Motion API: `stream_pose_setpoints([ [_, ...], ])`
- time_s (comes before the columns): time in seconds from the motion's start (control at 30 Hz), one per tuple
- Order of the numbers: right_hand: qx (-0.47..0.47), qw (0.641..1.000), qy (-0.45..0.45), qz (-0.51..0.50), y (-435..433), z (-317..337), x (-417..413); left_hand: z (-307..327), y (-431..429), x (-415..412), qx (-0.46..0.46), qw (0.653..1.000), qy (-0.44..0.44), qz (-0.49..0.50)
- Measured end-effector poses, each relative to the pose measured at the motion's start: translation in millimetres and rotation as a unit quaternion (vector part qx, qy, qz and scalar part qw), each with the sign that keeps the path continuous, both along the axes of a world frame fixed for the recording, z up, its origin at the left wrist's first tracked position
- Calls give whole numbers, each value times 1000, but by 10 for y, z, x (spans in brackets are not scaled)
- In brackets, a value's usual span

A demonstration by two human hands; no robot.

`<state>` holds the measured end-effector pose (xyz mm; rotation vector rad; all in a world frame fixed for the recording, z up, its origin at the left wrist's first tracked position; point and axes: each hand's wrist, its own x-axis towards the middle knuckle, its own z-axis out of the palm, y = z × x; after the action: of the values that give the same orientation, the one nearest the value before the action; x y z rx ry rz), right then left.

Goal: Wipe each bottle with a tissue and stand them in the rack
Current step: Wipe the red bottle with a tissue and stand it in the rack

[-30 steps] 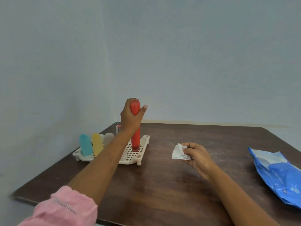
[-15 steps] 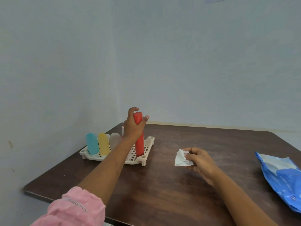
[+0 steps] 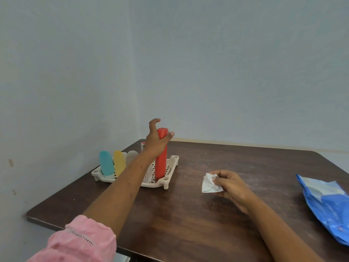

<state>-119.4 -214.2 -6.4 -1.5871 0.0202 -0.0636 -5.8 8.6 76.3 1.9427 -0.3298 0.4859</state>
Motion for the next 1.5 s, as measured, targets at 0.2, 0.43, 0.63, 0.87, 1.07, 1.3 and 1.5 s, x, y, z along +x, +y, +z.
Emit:
stream_pose_setpoints([
  [0.2, 0, 1000, 3, 3, 10, -14, 14, -14, 129, -5, -30, 999, 15, 4],
  [0.43, 3, 1000, 6, 7, 3, -28, 13, 92, 145, -50, -14, 1000, -15, -4],
  [0.63, -4, 1000, -9, -1, 10, -33, 6, 149, 198, -49, 13, 999, -40, -5],
  [0.87, -18, 1000, -19, -6, 1, -28, 10, 173, 221, -100, 42, 998, -43, -1],
  [1.07, -24, 1000, -18, -8, 3, -38, 8, 201, 211, -147, 67, 996, -52, -9],
  [1.3, -27, 999, -20, -13, 17, -46, 10, 280, 224, -185, 41, 997, -65, -8],
  [1.5, -4, 998, -40, -45, 28, -20, -25, 343, 334, -238, -71, 996, -45, 14],
])
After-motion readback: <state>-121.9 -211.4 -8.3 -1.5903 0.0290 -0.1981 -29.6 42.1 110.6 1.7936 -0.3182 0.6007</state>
